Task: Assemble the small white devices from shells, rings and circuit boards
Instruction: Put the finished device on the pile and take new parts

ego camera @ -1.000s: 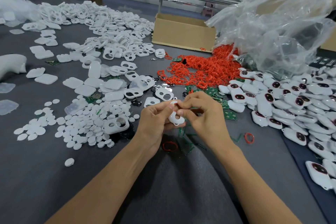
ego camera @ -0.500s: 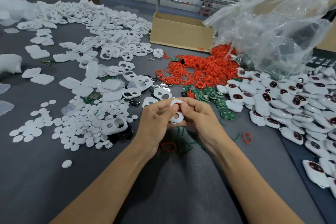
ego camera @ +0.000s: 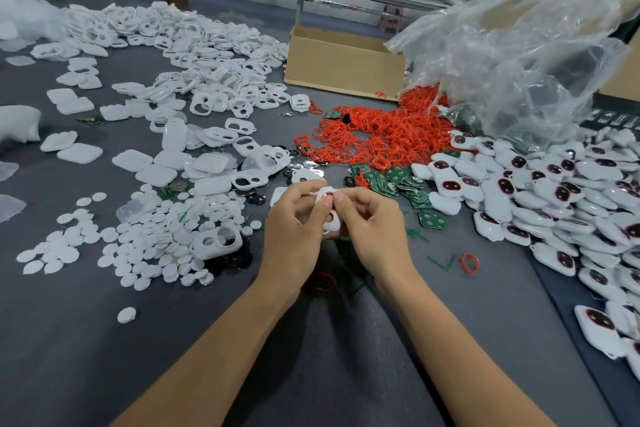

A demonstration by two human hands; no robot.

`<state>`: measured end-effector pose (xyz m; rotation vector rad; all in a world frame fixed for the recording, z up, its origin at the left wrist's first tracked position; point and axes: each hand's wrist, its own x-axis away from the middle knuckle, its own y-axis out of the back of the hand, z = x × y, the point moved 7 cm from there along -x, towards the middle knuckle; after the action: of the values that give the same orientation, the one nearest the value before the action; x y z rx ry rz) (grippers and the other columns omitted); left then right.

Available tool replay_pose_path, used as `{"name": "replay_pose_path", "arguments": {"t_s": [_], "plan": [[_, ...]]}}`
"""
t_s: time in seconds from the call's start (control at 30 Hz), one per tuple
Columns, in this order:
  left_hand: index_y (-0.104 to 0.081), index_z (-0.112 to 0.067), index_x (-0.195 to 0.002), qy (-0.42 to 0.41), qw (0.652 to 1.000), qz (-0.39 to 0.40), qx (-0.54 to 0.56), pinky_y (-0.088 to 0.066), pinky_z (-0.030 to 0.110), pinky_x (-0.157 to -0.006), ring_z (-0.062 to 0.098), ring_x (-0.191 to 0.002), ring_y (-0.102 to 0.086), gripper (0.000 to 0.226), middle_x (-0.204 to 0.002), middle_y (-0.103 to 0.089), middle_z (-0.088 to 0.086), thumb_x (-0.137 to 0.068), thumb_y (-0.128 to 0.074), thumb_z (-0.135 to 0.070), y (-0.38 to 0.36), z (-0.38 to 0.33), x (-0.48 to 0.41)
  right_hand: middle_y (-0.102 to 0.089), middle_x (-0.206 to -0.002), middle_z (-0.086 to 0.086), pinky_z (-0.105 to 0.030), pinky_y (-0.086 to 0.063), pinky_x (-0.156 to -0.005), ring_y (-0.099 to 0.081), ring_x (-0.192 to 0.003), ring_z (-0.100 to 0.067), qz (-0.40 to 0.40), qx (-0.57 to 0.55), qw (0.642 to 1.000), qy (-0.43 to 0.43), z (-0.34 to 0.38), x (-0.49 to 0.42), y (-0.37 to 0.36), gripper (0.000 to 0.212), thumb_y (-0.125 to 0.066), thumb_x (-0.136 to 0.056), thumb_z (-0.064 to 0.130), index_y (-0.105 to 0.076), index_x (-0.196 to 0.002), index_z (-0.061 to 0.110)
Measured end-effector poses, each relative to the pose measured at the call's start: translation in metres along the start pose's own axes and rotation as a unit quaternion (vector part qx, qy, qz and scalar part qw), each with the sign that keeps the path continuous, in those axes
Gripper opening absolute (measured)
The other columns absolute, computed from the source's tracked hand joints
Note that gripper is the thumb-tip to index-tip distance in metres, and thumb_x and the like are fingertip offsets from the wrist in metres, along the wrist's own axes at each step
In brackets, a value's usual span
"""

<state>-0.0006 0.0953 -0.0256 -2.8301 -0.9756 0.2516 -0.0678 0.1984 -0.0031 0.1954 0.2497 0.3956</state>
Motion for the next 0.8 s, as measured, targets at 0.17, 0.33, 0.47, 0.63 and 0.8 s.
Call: {"name": "replay_pose_path", "arguments": {"t_s": [0.17, 0.33, 0.47, 0.63, 0.8], "plan": [[-0.063, -0.017, -0.121, -0.126, 0.979, 0.033, -0.158, -0.05, 0.019, -0.09, 0.007, -0.112, -0.061, 0.044, -0.123, -0.061, -0.004, -0.082, -0.066, 0.004, -0.009, -0.013, 0.005, -0.07, -0.064, -0.002, -0.033, -0.051, -0.063, -0.062, -0.059, -0.013, -0.091, 0.036, 0.995, 0.03, 0.004, -0.001, 0.019, 0.011, -0.072, -0.083, 0.022, -0.073, -0.076, 0.013], [-0.065, -0.01, -0.122, -0.043, 0.992, -0.005, -0.118, -0.055, 0.017, -0.079, 0.002, -0.091, -0.069, 0.036, -0.107, -0.072, 0.0, -0.089, -0.06, 0.005, -0.001, -0.001, -0.003, -0.073, -0.071, -0.002, -0.042, -0.055, -0.069, -0.068, -0.067, -0.022, 0.012, 0.07, 0.995, 0.072, 0.013, -0.002, 0.004, 0.033, -0.053, -0.097, 0.026, -0.074, -0.072, 0.021], [-0.067, -0.004, -0.111, 0.04, 0.997, -0.06, -0.022, -0.058, 0.021, -0.069, 0.013, -0.087, -0.072, 0.029, -0.1, -0.074, 0.004, -0.092, -0.051, 0.011, 0.013, 0.013, -0.009, -0.073, -0.084, -0.004, -0.042, -0.051, -0.077, -0.065, -0.079, -0.022, -0.047, 0.224, 0.963, 0.14, 0.017, -0.035, 0.018, 0.017, -0.057, -0.093, 0.016, -0.072, -0.087, 0.012], [-0.065, -0.002, -0.113, 0.059, 0.997, -0.055, 0.0, -0.059, 0.025, -0.068, 0.016, -0.085, -0.073, 0.03, -0.093, -0.074, 0.002, -0.091, -0.05, 0.011, 0.013, 0.016, -0.009, -0.065, -0.119, -0.01, -0.042, -0.043, -0.091, -0.046, -0.113, -0.032, 0.13, 0.529, 0.83, 0.118, -0.011, -0.082, -0.005, 0.037, -0.055, -0.088, 0.006, -0.062, -0.122, 0.019], [-0.066, -0.004, -0.113, 0.065, 0.996, -0.057, -0.005, -0.06, 0.025, -0.067, 0.014, -0.085, -0.073, 0.03, -0.091, -0.075, 0.0, -0.091, -0.051, 0.01, 0.013, 0.018, -0.008, -0.069, -0.105, -0.005, -0.036, -0.044, -0.088, -0.051, -0.106, -0.025, 0.119, 0.501, 0.846, 0.137, 0.001, -0.085, 0.0, 0.02, -0.061, -0.089, 0.011, -0.069, -0.107, 0.017]]}}
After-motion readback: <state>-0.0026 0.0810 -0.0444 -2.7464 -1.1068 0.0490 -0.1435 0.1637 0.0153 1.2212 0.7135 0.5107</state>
